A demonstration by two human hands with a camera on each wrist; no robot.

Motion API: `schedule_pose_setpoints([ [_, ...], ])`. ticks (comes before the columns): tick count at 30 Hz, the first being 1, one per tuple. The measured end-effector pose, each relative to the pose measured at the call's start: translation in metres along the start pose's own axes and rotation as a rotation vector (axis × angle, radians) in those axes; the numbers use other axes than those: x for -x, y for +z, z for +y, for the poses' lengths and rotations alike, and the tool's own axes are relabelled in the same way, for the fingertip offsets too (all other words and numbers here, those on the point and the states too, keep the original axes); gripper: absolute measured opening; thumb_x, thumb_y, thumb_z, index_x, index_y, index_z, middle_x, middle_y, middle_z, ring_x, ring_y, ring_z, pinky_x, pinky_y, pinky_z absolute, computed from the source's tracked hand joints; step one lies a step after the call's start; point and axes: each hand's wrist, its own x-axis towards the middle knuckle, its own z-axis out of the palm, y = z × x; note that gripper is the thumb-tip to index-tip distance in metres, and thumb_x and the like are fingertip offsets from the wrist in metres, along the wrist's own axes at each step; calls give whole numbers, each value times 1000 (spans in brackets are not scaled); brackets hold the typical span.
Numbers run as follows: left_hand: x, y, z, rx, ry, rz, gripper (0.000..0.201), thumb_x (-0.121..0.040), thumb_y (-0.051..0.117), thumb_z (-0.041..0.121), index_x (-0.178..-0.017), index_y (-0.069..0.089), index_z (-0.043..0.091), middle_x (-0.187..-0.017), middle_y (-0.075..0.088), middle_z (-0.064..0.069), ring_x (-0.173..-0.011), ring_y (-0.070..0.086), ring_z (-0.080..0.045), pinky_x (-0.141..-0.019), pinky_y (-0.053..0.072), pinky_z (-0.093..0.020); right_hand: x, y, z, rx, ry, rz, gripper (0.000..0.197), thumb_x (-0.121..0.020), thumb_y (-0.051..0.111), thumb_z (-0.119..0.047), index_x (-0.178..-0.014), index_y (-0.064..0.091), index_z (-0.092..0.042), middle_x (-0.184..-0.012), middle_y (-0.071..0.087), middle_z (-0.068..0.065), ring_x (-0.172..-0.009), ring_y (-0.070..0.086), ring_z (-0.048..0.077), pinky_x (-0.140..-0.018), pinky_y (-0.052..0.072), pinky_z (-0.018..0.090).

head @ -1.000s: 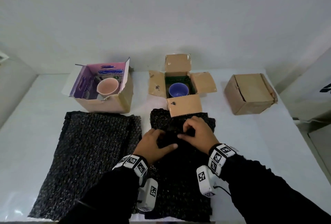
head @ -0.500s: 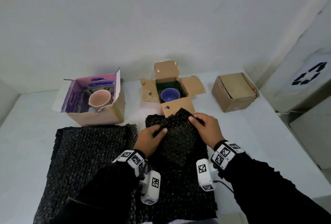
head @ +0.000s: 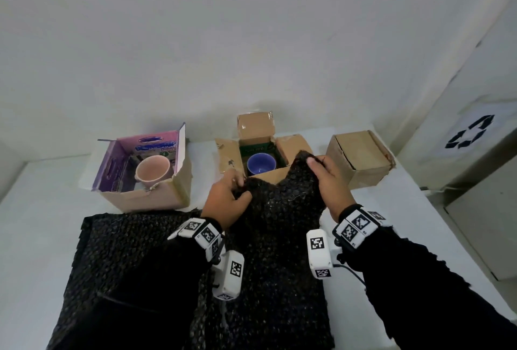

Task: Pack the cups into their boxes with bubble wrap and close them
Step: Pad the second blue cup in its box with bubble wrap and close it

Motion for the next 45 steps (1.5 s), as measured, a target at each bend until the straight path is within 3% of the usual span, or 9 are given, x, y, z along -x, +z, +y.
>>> schedule_pose_setpoints([
  [3,-25,-14,16,32,64,75,42,-76,55,3,-101,52,36,-89,67,7,-74,61,5,-71,45,-11,-8,0,-20,-49,7,-75,39,-82,71,-7,-113,48,-5,-99,62,8,-92,61,21,-84,50,38],
  [9,-72,-25,29,-164,67,132,49,-71,62,34,-119,63,21,-110,61,-3,-100,55,-11,-93,39,-21,-39,6,-47,202,-114,-184,37,-76,57,14,-95,41,-13,-80,46,0,-73,46,16,-56,38,14],
  [13,-96,-25,21,-388,28,69,63,-72,75,15,-132,53,15,-119,55,-10,-109,54,-26,-99,38,-31,-63,14,-49,375,-283,-41,21,-79,54,7,-84,47,-12,-78,49,0,-66,43,11,-53,33,10],
  [20,-118,-16,-3,-619,73,245,16,-73,77,21,-86,70,15,-102,53,-5,-95,48,-26,-76,49,-38,-116,38,-33,297,-516,192,31,-68,50,13,-82,49,-14,-89,50,6,-75,48,17,-66,39,18],
  [25,-124,-10,-12,-601,-63,184,14,-87,61,24,-95,52,17,-92,59,-1,-76,57,-28,-62,49,-38,-134,63,-12,443,-609,44,34,-62,45,18,-79,49,-12,-92,42,3,-71,46,15,-63,43,23],
  [30,-122,-6,-29,-556,15,161,20,-72,63,-1,-83,56,15,-89,57,-2,-63,56,-31,-51,48,-36,-144,67,17,1008,-680,-166,14,-73,64,-29,-84,59,-23,-92,56,-5,-93,49,25,-75,40,38],
  [32,-122,-4,-33,-554,-9,133,21,-70,65,-1,-80,60,16,-93,59,-1,-67,58,-26,-55,50,-35,-147,60,24,1245,-650,-262,35,-69,57,-55,-95,60,-31,-100,59,-12,-104,44,21,-81,31,37],
  [38,-119,-2,-39,-549,4,68,20,-72,60,29,-87,65,15,-96,61,2,-78,61,-22,-64,51,-32,-164,65,8,1377,-577,-440,36,-74,55,-25,-109,50,-29,-100,62,-5,-101,43,24,-79,38,38],
  [45,-112,-8,-48,-653,5,-44,59,-60,59,73,-96,53,26,-105,49,11,-95,47,-11,-75,50,-31,-161,77,-5,1137,-591,-307,23,-85,55,-5,-100,50,-21,-101,52,-2,-77,51,23,-63,34,30],
])
